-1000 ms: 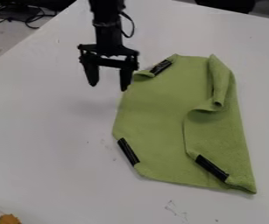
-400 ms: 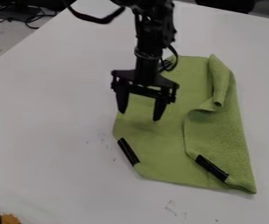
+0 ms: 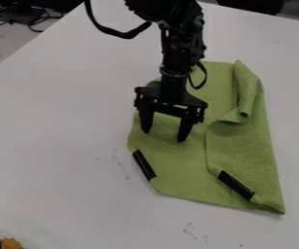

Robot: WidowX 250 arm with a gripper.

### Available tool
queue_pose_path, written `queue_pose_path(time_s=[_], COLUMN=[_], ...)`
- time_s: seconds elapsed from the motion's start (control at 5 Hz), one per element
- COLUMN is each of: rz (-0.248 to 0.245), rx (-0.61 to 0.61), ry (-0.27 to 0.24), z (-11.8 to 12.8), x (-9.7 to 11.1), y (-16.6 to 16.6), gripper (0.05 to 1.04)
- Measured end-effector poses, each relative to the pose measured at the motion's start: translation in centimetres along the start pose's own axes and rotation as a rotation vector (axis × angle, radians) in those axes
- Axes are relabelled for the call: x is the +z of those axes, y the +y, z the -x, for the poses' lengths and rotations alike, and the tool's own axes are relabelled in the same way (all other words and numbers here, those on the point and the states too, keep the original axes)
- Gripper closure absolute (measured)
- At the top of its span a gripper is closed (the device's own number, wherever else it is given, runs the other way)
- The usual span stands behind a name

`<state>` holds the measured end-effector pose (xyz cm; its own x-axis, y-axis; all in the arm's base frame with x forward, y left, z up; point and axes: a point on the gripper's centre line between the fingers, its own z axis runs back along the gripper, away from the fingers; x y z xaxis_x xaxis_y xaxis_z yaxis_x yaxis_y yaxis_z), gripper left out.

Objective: Move the cloth from right to left on the table

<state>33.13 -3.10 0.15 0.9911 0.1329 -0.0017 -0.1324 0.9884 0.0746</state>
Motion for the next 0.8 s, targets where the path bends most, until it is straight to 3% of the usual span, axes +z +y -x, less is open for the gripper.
queue_pose_path(time_s=[0.2, 0.4, 0.8], rz=[0.024, 0.016, -0.037], rx=[0.016, 0.025, 0.057], ry=[-0.024, -0.008, 0.002], z=[0.5, 0.8, 0.8], x=[-0.6, -0.9, -1.1], y=[1.3, 2.4, 5.5], gripper=[0.085, 0.082, 0.081])
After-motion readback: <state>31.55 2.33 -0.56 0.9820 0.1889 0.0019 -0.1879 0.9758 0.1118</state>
